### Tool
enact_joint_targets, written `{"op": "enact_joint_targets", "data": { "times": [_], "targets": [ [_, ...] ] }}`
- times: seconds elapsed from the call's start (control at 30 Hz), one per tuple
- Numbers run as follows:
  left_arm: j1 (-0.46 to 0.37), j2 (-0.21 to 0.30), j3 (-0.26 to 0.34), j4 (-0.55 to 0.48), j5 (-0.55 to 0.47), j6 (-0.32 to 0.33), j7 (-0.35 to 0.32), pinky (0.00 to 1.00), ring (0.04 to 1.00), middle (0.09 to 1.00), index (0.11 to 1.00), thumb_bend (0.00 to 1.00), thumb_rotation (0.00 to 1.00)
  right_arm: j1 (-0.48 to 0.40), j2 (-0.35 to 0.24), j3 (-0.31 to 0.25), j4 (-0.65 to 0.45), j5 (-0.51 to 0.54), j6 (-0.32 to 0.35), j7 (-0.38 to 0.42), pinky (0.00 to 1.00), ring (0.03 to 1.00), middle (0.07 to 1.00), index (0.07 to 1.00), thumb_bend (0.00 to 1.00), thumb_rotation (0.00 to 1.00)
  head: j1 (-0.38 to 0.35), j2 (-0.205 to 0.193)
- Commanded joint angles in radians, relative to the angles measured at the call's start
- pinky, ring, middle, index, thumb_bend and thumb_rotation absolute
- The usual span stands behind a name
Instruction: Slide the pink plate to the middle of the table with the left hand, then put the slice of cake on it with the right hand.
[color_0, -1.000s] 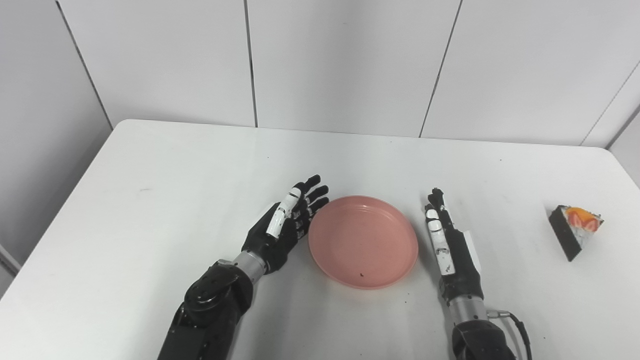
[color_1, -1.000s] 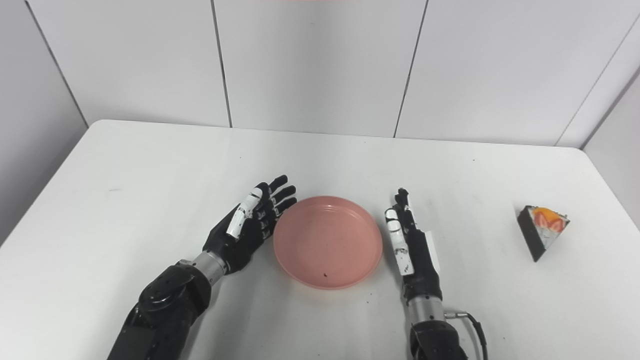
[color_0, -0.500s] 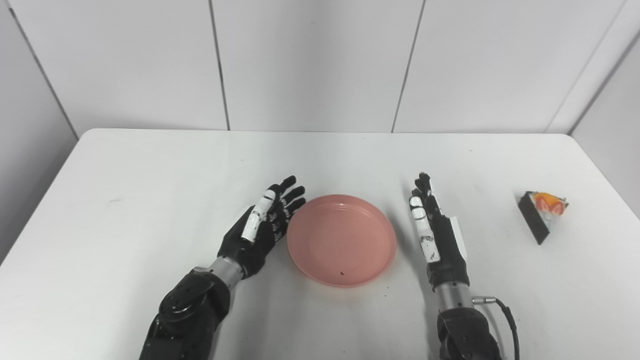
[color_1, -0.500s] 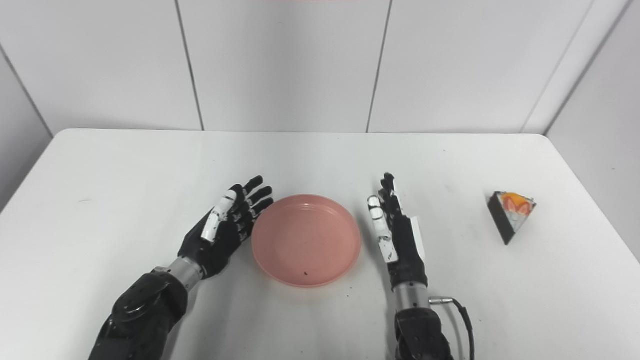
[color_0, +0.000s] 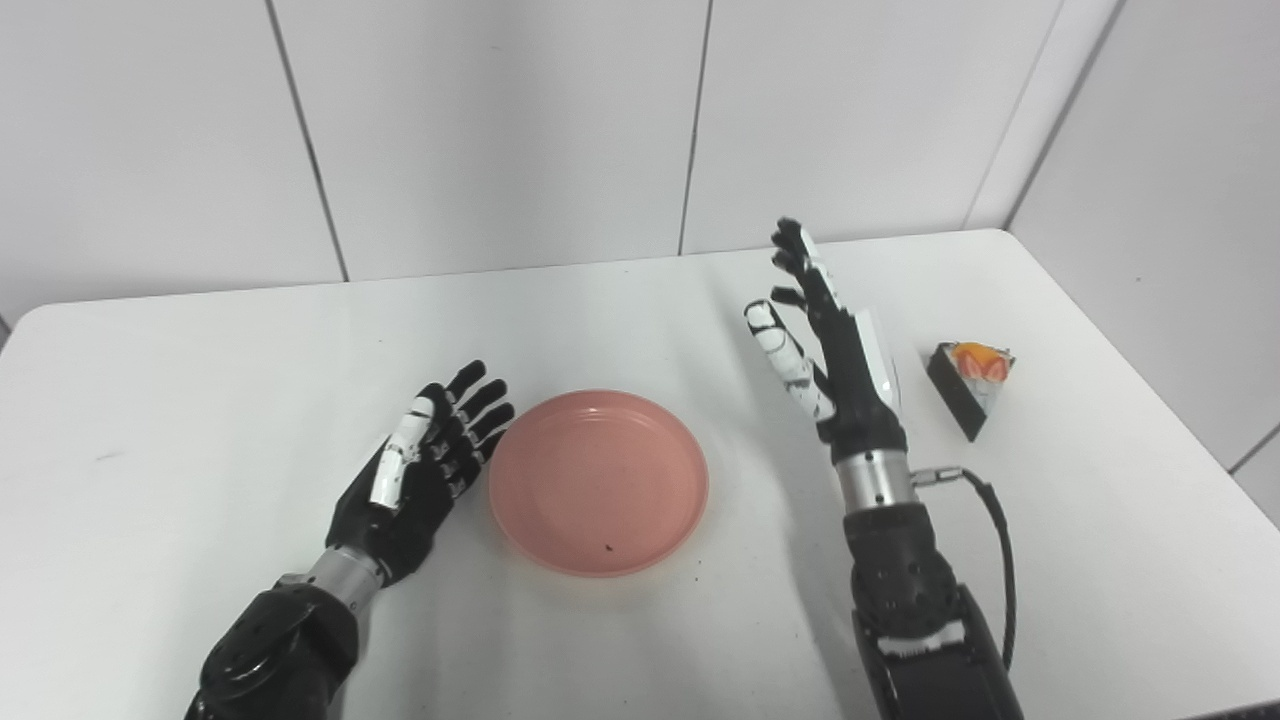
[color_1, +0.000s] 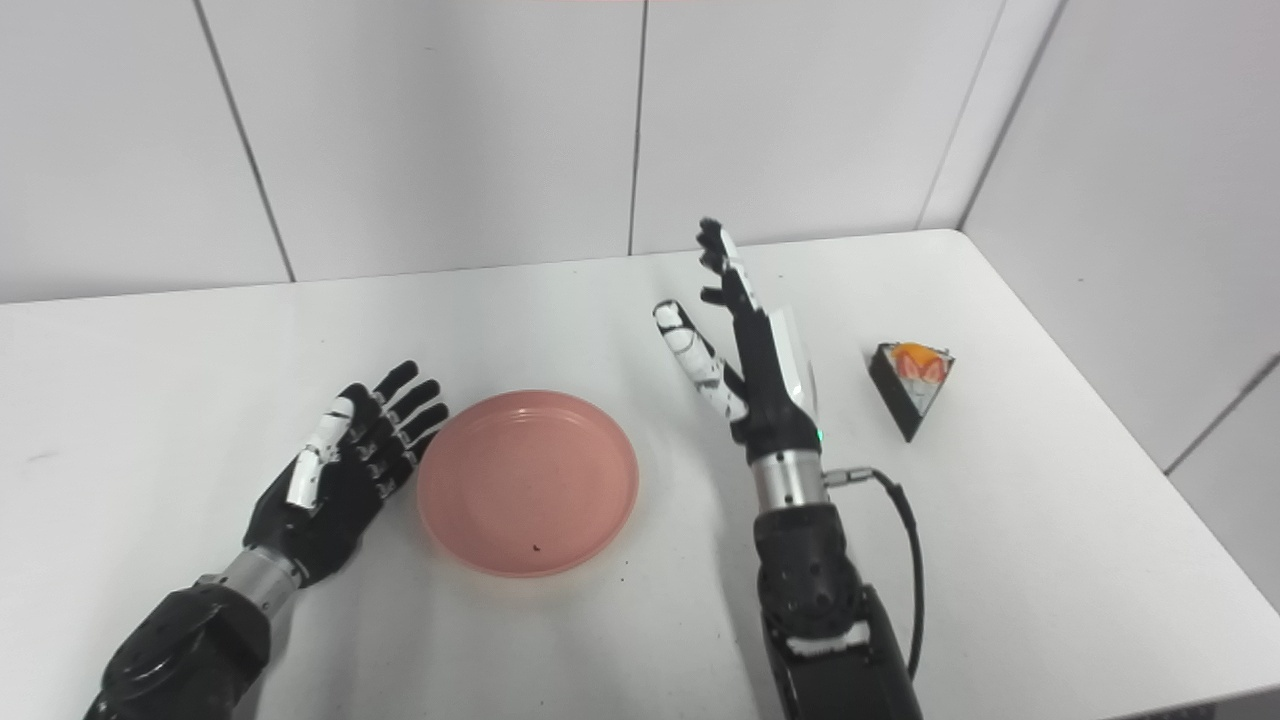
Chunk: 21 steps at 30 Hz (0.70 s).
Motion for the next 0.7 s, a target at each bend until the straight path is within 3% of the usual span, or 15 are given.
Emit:
{"op": "enact_joint_targets", "data": {
  "times": [0.0, 0.17, 0.3, 0.4, 0.47, 0.67],
  "targets": [
    [0.029, 0.033, 0.005, 0.070, 0.019, 0.008, -0.003, 0.93, 0.934, 0.944, 0.938, 0.39, 1.00, -0.051, -0.017, -0.025, -0.058, -0.015, 0.009, -0.023, 0.72, 0.833, 0.904, 0.938, 0.63, 1.00, -0.013, -0.002],
    [0.022, 0.047, 0.014, 0.111, 0.010, -0.022, -0.025, 0.93, 0.925, 0.938, 0.929, 0.41, 1.00, -0.079, -0.079, -0.050, -0.095, -0.149, 0.088, -0.010, 0.68, 0.822, 0.915, 0.948, 0.62, 1.00, -0.051, -0.014],
    [0.017, 0.054, 0.027, 0.136, -0.001, -0.033, -0.036, 0.92, 0.915, 0.927, 0.916, 0.42, 1.00, -0.098, -0.122, -0.060, -0.116, -0.248, 0.183, 0.013, 0.77, 0.888, 0.941, 0.951, 0.68, 0.97, -0.081, -0.020],
    [0.012, 0.061, 0.030, 0.161, -0.006, -0.048, -0.047, 0.92, 0.915, 0.924, 0.912, 0.42, 1.00, -0.108, -0.151, -0.063, -0.129, -0.340, 0.262, 0.030, 0.64, 0.861, 0.949, 0.958, 0.75, 0.90, -0.099, -0.026],
    [0.009, 0.065, 0.033, 0.174, -0.005, -0.054, -0.051, 0.91, 0.909, 0.919, 0.909, 0.43, 1.00, -0.116, -0.167, -0.068, -0.137, -0.396, 0.320, 0.050, 0.55, 0.788, 0.953, 0.960, 0.81, 0.85, -0.110, -0.027],
    [0.001, 0.075, 0.045, 0.207, -0.009, -0.066, -0.070, 0.91, 0.906, 0.917, 0.910, 0.43, 1.00, -0.126, -0.228, -0.069, -0.140, -0.512, 0.460, 0.146, 0.65, 0.878, 0.970, 0.963, 0.88, 0.76, -0.130, -0.033]
  ]
}}
